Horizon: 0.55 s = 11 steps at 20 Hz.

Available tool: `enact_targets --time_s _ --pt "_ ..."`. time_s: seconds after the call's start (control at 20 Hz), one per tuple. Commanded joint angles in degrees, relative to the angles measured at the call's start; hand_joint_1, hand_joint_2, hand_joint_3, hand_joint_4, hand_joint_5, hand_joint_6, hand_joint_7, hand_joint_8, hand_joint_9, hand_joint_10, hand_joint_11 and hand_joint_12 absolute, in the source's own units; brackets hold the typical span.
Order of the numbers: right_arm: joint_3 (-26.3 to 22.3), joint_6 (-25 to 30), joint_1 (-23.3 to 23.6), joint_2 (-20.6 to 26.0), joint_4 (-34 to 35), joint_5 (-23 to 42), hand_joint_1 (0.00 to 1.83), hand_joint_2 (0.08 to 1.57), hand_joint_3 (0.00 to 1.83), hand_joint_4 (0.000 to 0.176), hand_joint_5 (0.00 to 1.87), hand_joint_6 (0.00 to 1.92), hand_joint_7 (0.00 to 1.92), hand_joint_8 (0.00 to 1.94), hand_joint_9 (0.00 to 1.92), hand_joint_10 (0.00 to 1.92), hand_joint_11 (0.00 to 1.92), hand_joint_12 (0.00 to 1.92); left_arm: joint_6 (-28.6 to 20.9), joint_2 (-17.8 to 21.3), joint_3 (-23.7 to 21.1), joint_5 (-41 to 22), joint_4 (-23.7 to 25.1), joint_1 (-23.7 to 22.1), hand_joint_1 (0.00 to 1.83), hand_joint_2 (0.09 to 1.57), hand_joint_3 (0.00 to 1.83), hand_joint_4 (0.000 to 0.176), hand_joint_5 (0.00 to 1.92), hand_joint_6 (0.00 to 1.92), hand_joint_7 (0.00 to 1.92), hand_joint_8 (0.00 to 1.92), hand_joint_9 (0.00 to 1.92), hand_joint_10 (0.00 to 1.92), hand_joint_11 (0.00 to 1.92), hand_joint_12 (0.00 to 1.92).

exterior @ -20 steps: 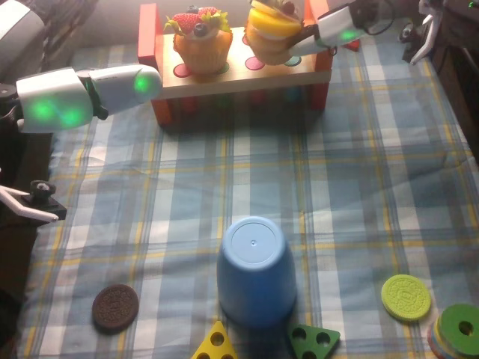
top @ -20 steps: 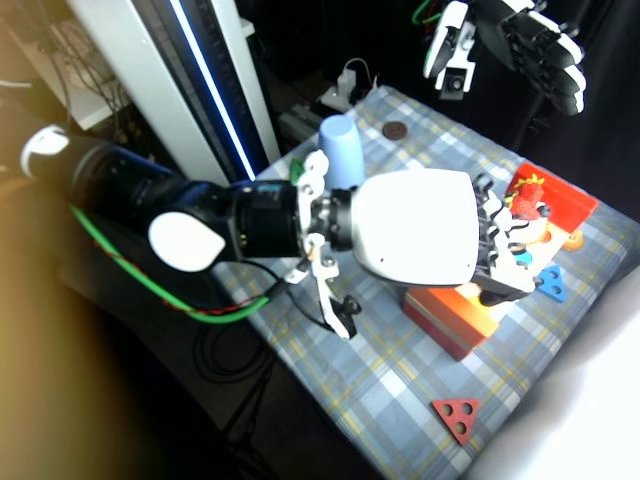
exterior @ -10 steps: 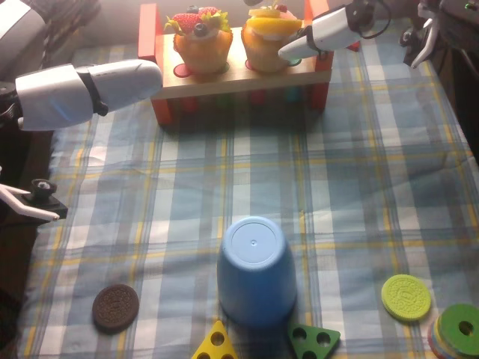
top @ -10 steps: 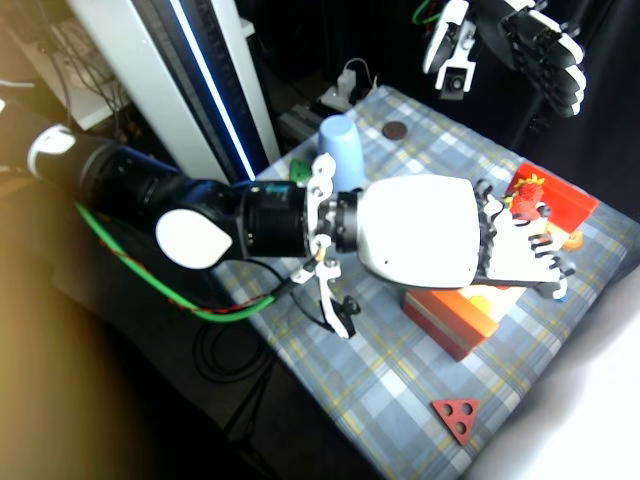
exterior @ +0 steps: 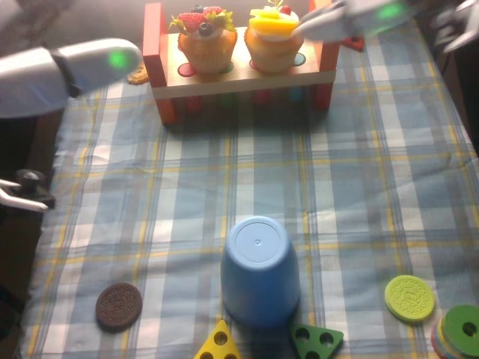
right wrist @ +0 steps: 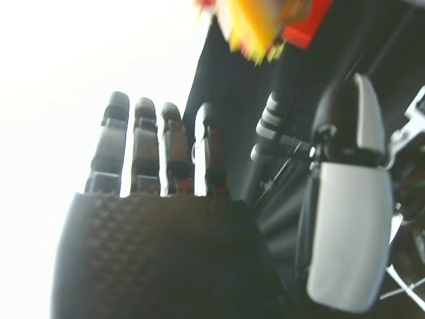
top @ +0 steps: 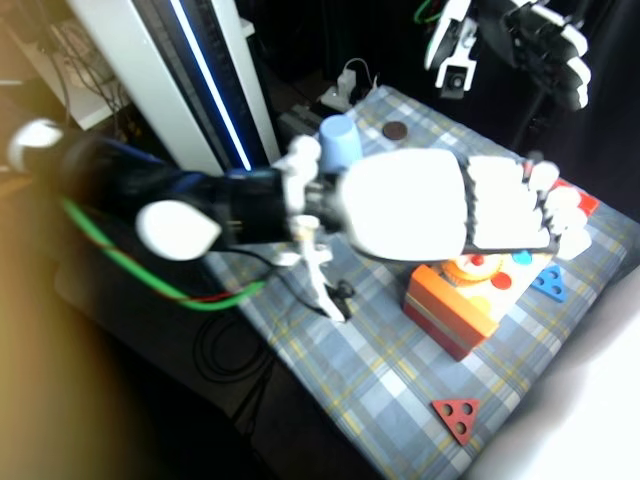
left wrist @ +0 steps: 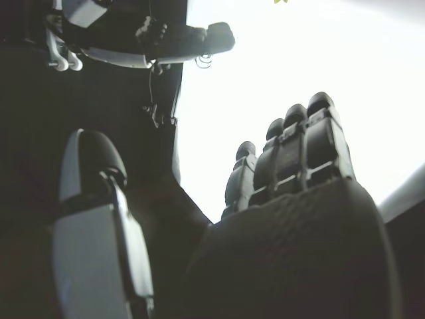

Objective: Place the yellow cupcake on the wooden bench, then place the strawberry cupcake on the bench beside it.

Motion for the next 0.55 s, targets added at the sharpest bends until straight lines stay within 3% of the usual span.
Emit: enact_targets --time_s 0.0,0.05,0.1,0.15,0.2,0.3,0.35,0.4,0.45,0.5 --pt "-1.5 -0.7 -1.0 1.1 2.2 9.7 0.73 0.9 0.0 0.147 0.09 0.01 0.08 0.01 0.04 0.0 0.0 0.09 -2.0 0.4 -0.3 -10.4 1.4 0.0 0.84 0.86 0.0 0.17 0.0 0.0 0.0 0.0 0.0 0.0 0.0 0.0" --pt "-3.4 -0.8 -3.5 3.4 4.3 14.1 0.76 0.93 0.0 0.152 0.13 0.01 0.12 0.01 0.1 0.0 0.0 0.31 -4.3 1.2 -0.7 -12.9 2.0 1.2 0.73 0.87 0.0 0.175 0.0 0.0 0.0 0.0 0.0 0.0 0.0 0.0" --pt "-5.1 -0.8 -6.2 5.4 6.3 18.4 0.75 0.93 0.0 0.161 0.15 0.01 0.13 0.01 0.1 0.0 0.0 0.29 -6.2 1.7 -1.2 -15.2 2.6 2.2 0.69 0.86 0.0 0.176 0.0 0.0 0.0 0.0 0.0 0.0 0.0 0.0" --pt "-6.9 -0.8 -9.1 7.4 8.4 22.5 0.78 0.92 0.0 0.122 0.17 0.01 0.16 0.01 0.08 0.0 0.0 0.16 -7.6 2.1 -1.6 -17.5 3.0 3.3 0.87 0.87 0.0 0.176 0.0 0.0 0.01 0.0 0.0 0.0 0.0 0.0" --pt "-9.2 -0.8 -12.7 9.6 11.0 27.6 0.85 0.91 0.0 0.128 0.17 0.0 0.14 0.0 0.07 0.0 0.0 0.1 -8.8 2.5 -2.2 -20.1 3.4 4.5 0.94 0.88 0.0 0.176 0.01 0.0 0.04 0.01 0.0 0.0 0.0 0.0" --pt "-12.1 -0.8 -19.0 11.8 15.0 35.3 0.96 0.93 0.0 0.136 0.19 0.0 0.13 0.0 0.05 0.0 0.0 0.03 -11.2 2.6 -2.7 -23.7 4.0 6.2 0.81 0.89 0.01 0.173 0.03 0.01 0.06 0.02 0.03 0.01 0.0 0.0" --pt "-13.8 -0.8 -23.4 12.5 18.0 40.7 1.02 0.95 0.01 0.122 0.2 0.01 0.15 0.01 0.06 0.0 0.0 0.0 -12.9 2.6 -2.9 -26.0 4.3 7.5 0.68 0.89 0.01 0.143 0.02 0.0 0.07 0.02 0.07 0.02 0.06 0.03" --pt "-14.8 -0.8 -26.3 12.7 19.9 45.2 1.01 0.94 0.0 0.097 0.25 0.01 0.23 0.01 0.16 0.02 0.04 0.02 -14.2 2.6 -3.1 -27.6 4.4 8.5 0.71 0.86 0.0 0.149 0.06 0.0 0.13 0.01 0.13 0.02 0.08 0.05" --pt "-15.8 -0.8 -29.2 12.6 21.6 49.3 0.95 0.93 0.0 0.074 0.29 0.0 0.31 0.01 0.28 0.02 0.13 0.08 -15.4 2.6 -3.3 -29.5 4.4 9.5 0.72 0.9 0.0 0.132 0.06 0.0 0.15 0.0 0.15 0.01 0.02 0.28" --pt "-16.9 -0.8 -31.5 12.5 22.5 53.2 0.92 0.96 0.0 0.027 0.33 0.0 0.38 0.01 0.39 0.02 0.13 0.35 -16.8 2.6 -3.4 -31.6 4.4 10.6 0.61 0.99 0.0 0.039 0.09 0.0 0.23 0.0 0.22 0.0 0.0 0.68"
